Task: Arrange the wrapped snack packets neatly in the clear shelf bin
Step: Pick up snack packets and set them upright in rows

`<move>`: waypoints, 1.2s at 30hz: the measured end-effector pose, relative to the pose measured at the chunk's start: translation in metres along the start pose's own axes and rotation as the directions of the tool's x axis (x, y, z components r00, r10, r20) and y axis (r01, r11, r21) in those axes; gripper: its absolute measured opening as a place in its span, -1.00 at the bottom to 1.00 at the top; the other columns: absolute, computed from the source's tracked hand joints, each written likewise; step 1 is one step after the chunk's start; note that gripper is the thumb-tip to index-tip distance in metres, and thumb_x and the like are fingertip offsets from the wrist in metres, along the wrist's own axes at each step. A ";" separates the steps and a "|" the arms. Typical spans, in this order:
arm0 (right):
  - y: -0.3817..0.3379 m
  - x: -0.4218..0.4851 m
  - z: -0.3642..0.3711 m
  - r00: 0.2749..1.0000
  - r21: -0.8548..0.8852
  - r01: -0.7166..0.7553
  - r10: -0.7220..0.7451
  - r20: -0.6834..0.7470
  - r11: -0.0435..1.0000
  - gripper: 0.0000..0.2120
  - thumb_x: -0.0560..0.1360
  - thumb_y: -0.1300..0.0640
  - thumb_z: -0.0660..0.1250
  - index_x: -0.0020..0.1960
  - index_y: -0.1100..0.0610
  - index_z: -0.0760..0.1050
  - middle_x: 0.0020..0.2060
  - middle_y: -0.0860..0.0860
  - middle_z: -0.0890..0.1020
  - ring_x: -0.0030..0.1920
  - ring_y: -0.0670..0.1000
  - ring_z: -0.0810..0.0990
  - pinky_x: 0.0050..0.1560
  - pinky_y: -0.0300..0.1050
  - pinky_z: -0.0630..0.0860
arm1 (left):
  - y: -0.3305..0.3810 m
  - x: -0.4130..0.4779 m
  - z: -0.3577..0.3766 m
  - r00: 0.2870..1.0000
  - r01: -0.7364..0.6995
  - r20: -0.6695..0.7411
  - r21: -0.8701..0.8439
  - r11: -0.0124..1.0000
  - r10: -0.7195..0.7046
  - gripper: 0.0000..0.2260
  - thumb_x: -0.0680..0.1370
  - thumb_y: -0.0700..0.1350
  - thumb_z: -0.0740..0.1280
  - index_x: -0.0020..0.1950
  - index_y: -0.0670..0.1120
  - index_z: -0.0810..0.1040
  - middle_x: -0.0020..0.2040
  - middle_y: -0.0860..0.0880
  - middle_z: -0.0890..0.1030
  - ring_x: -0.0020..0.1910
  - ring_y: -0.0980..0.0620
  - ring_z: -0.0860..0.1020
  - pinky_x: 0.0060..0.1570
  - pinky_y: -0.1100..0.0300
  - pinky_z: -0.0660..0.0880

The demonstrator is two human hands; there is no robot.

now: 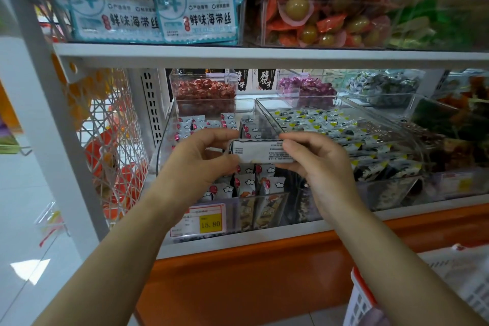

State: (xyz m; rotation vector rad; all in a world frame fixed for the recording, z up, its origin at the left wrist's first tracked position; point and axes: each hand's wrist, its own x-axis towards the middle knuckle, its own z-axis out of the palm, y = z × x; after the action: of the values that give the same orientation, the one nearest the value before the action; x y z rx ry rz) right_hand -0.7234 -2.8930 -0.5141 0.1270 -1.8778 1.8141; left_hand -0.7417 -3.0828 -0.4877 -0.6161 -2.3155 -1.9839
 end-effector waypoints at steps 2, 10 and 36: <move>-0.002 0.000 0.001 1.000 0.002 -0.018 0.018 -0.019 1.000 -0.83 0.45 0.17 0.40 -0.23 -0.08 0.66 -0.18 -0.05 0.68 -0.06 0.04 0.65 -0.03 0.19 0.61 | 0.000 0.000 0.001 1.000 -0.015 0.001 0.079 0.997 0.015 -0.71 0.47 -0.23 0.38 0.09 0.11 0.55 0.05 -0.08 0.56 -0.05 -0.04 0.59 -0.14 0.29 0.56; -0.004 -0.002 0.004 0.997 -0.086 0.051 -0.056 -0.057 0.995 -0.82 0.45 0.18 0.40 -0.31 0.02 0.63 -0.30 0.20 0.60 -0.16 0.27 0.58 -0.14 0.30 0.55 | 0.001 0.001 0.009 0.999 0.046 -0.005 0.091 0.995 -0.046 -0.91 0.45 -0.12 0.40 -0.07 -0.05 0.55 -0.09 -0.12 0.59 -0.19 -0.08 0.59 -0.17 0.08 0.57; -0.001 -0.003 0.015 0.992 0.017 -0.032 0.030 0.121 0.999 -0.62 0.48 0.25 0.34 0.30 0.19 0.46 0.00 0.07 0.64 -0.07 -0.04 0.67 -0.04 -0.20 0.60 | -0.011 0.009 0.012 0.989 -0.060 -0.110 0.284 0.957 0.094 -0.84 0.57 -0.02 0.22 -0.10 -0.07 0.53 -0.20 -0.10 0.61 -0.18 -0.11 0.58 -0.11 0.02 0.57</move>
State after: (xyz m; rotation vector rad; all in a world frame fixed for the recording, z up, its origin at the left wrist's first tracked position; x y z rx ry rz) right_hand -0.7245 -2.9082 -0.5144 0.2202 -1.9549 1.8836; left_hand -0.7510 -3.0697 -0.4978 -0.5377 -2.3940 -1.5718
